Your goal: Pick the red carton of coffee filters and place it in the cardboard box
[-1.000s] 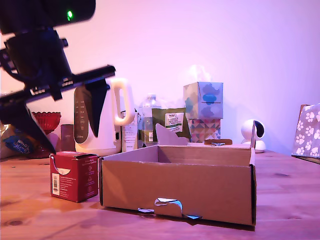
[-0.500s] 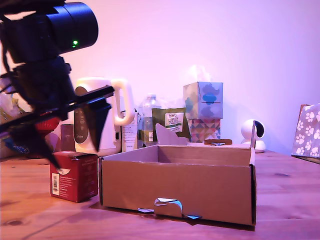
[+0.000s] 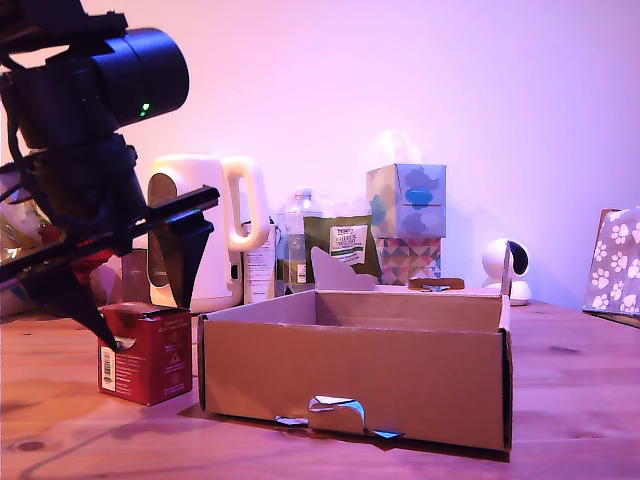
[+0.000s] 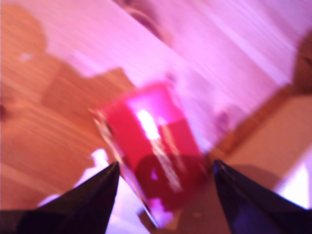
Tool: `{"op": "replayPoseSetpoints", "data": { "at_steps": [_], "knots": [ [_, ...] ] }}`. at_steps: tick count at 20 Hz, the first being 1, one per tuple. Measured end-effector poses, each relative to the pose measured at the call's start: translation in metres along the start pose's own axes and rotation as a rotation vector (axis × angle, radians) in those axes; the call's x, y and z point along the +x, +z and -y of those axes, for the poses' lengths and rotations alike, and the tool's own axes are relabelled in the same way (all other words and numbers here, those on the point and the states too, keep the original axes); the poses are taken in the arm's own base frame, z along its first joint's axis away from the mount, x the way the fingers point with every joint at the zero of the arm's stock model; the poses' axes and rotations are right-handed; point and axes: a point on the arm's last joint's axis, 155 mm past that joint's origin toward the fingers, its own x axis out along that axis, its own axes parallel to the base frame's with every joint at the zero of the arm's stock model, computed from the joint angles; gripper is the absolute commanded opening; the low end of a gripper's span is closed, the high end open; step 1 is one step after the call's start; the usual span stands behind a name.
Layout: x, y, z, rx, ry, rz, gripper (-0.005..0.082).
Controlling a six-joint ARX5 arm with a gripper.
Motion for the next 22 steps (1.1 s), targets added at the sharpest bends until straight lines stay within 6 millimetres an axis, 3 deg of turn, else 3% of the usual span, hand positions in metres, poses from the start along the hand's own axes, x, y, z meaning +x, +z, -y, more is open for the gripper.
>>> {"op": "replayPoseSetpoints", "data": {
  "at_steps": [3,6,9,13,18,22],
  "knots": [
    [0.005,-0.006,0.002,0.008,-0.001,-0.039,0.0282],
    [0.003,-0.004,0.011,0.045,-0.024,-0.043,0.0169],
    [0.001,-0.005,0.015,0.094,-0.038,-0.058,0.0157],
    [-0.006,-0.009,0.006,0.23,0.028,-0.099,0.0158],
    [-0.026,0.005,-0.003,0.465,0.142,-0.085,0.0158],
    [-0.049,0.013,0.001,0.623,0.12,-0.057,0.0158]
  ]
}}
